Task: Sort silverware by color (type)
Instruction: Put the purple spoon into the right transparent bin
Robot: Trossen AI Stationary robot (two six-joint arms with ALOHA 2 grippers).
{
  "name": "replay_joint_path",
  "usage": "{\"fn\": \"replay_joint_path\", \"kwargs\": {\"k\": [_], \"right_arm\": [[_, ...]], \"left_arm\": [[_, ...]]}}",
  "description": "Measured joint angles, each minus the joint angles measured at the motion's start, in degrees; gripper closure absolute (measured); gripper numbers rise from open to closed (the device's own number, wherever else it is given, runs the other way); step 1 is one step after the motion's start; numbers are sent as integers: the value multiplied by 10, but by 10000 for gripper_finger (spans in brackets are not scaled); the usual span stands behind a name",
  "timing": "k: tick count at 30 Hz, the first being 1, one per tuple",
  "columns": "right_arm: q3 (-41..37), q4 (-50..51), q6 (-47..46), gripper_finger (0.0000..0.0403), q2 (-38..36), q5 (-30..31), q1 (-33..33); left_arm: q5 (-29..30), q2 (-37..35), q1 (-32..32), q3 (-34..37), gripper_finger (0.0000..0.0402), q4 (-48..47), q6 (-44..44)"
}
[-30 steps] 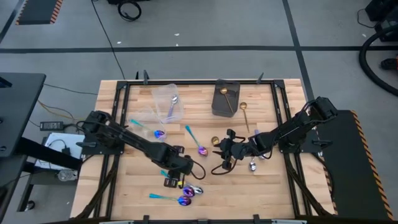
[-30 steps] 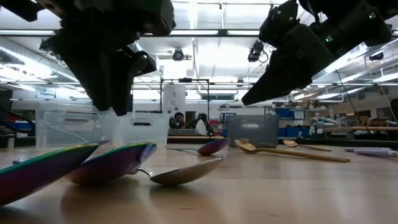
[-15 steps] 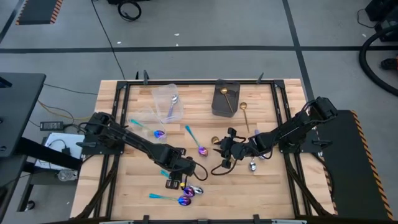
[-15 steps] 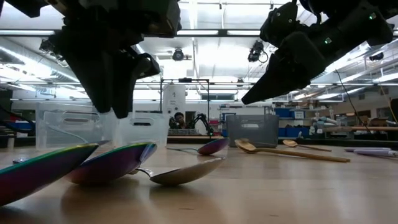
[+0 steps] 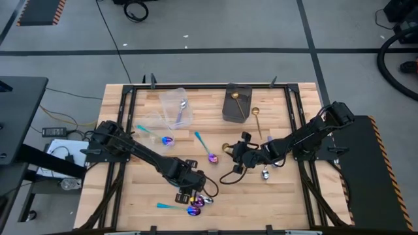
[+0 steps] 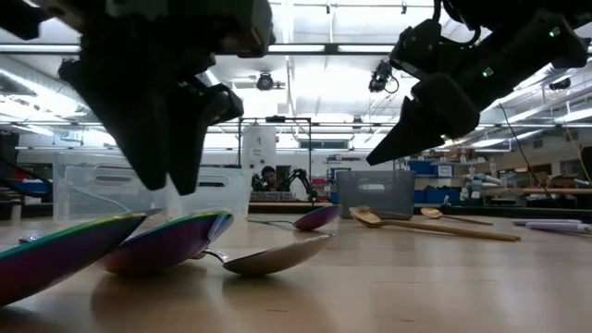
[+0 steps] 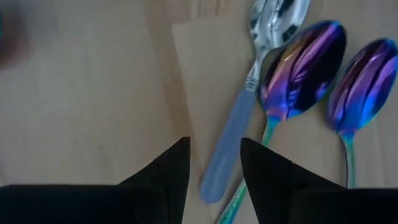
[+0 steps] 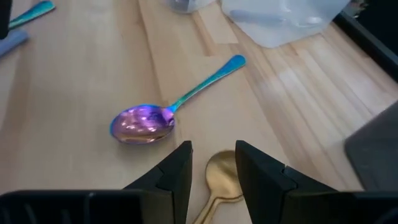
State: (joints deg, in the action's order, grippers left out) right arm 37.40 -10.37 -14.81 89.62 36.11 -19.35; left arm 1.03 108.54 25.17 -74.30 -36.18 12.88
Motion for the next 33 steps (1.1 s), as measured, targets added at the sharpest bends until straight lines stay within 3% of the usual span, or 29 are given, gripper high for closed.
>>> {"fn": "replay_joint_path", "kwargs": {"k": [23, 33], "right_arm": [[0, 9, 6, 271, 0, 26, 27], [0, 9, 4, 271, 0, 29, 27]], "left_arm": [[108, 37, 56, -12, 254, 21, 2], [104, 51, 54, -12, 254, 10, -5]]}}
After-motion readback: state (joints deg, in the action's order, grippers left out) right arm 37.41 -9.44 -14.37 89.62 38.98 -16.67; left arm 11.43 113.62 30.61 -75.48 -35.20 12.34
